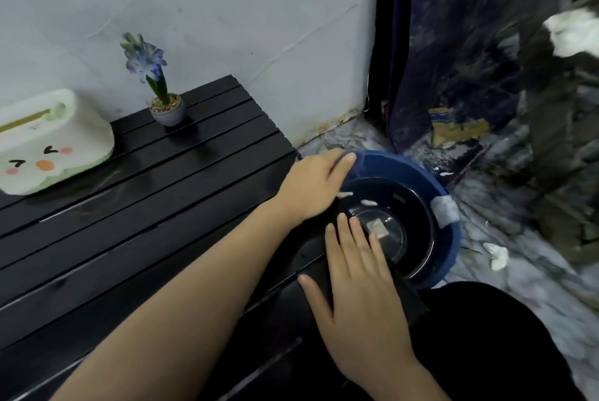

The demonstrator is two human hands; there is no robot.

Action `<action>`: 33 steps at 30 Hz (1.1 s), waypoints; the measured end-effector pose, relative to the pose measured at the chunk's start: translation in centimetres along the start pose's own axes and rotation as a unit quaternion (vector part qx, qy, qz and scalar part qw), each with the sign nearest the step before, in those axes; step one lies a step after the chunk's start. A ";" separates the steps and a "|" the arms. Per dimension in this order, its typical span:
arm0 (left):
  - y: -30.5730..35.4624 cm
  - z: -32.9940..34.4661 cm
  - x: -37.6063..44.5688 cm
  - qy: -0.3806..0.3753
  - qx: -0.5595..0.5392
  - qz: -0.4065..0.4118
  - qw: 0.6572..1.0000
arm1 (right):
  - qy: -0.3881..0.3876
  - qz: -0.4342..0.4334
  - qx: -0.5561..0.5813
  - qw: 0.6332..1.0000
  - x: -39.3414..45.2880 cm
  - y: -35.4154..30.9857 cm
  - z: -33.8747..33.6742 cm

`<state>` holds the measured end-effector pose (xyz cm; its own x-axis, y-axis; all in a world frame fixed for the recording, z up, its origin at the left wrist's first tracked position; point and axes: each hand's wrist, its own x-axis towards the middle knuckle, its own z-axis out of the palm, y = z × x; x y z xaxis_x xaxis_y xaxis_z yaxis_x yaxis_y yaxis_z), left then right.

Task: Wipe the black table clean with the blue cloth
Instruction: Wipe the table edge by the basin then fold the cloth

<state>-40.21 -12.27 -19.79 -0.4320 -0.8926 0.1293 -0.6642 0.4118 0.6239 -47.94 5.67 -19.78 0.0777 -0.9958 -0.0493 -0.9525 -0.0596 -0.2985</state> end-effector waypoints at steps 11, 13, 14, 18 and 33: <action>-4.4 -10.4 -5.6 0.292 -0.248 -0.195 0.903 | 0.031 -0.015 0.020 0.999 -0.3 0.5 0.1; -7.7 -12.8 -10.0 0.312 -0.095 -0.234 0.916 | 0.034 -0.020 0.019 0.999 -0.4 0.5 0.1; -9.1 -13.7 -12.3 0.307 -0.038 -0.258 0.915 | 0.036 -0.023 0.018 0.999 -0.4 0.5 0.1; -12.7 -13.6 -18.8 0.194 0.108 -0.304 0.926 | 0.042 -0.027 0.014 0.999 -0.4 0.6 0.1; -0.2 -2.8 -13.7 0.070 0.070 -0.044 0.994 | 0.113 0.005 0.088 0.990 -1.3 1.4 -1.1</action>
<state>-32.50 -0.66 -19.53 -0.2863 -0.9387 0.1919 -0.7783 0.3446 0.5249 -49.72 6.84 -19.10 -0.0182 -0.9878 0.1547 -0.8855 -0.0559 -0.4612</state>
